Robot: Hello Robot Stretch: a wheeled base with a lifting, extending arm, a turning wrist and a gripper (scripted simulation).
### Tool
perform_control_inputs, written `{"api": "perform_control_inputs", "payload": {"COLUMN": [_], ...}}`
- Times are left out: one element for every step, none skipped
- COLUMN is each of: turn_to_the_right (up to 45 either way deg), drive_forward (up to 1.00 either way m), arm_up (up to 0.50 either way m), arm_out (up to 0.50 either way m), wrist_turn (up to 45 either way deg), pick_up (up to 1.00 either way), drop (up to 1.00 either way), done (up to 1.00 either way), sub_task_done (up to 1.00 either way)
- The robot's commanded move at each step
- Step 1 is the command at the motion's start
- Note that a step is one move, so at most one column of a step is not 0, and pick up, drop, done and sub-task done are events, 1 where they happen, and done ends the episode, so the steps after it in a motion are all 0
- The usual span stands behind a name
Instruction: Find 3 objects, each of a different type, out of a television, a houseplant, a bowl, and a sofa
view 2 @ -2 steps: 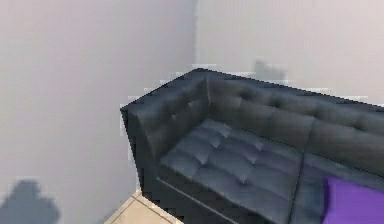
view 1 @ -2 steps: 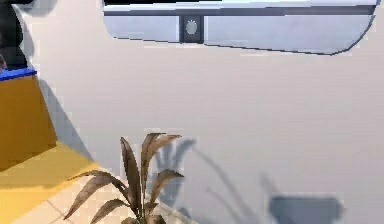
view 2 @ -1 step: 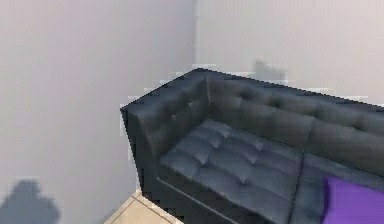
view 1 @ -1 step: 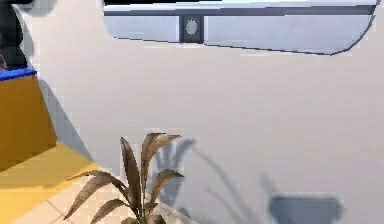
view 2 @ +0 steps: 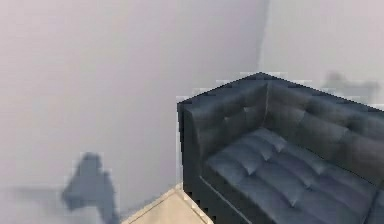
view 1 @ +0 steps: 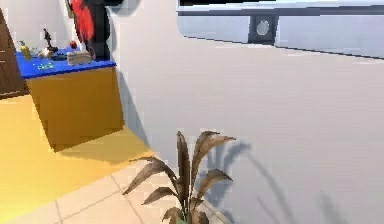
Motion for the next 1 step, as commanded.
{"api": "perform_control_inputs", "payload": {"turn_to_the_right": [0.0], "drive_forward": [0.0], "arm_up": [0.0], "arm_out": [0.0], "wrist_turn": [0.0], "pick_up": [0.0], "drop": [0.0], "done": [0.0], "sub_task_done": [1.0]}}
